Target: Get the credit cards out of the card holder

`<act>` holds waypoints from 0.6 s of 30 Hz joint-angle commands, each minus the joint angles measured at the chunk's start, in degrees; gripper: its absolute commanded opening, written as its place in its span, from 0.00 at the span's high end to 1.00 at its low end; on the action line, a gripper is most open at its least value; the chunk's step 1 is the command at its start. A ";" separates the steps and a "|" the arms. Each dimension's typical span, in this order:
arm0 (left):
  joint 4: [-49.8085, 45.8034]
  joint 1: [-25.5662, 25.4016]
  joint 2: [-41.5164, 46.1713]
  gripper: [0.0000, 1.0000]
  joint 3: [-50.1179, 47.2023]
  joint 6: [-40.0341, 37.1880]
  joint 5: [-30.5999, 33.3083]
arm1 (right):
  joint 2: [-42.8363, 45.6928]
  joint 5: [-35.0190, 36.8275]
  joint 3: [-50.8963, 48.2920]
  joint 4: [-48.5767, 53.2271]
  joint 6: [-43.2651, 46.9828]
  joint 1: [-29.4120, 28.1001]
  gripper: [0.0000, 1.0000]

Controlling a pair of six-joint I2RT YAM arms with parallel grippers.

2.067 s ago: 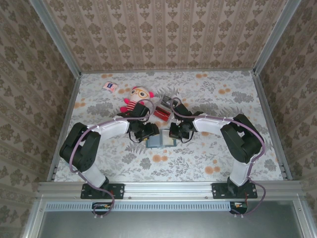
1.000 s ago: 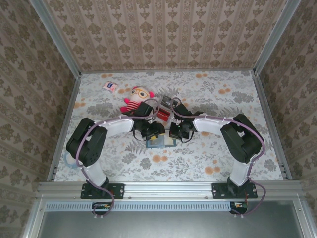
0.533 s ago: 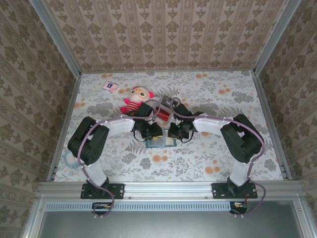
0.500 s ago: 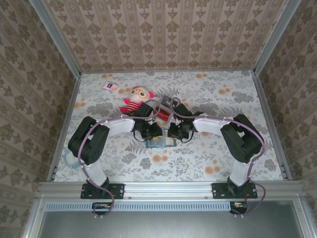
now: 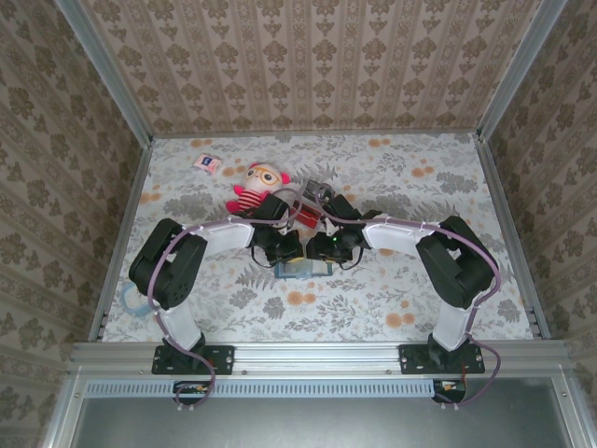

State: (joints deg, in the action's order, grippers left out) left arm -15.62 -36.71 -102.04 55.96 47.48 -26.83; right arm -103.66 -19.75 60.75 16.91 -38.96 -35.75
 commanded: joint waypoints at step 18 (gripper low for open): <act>-7.56 4.04 8.29 0.85 -2.91 -0.28 4.06 | -6.12 10.08 4.52 10.91 -1.47 -1.17 0.54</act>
State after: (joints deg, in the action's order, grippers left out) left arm -18.76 -33.63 -95.50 54.00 47.68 -25.61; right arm -106.83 -14.87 65.52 22.96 -40.25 -37.01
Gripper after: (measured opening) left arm 0.135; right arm 0.460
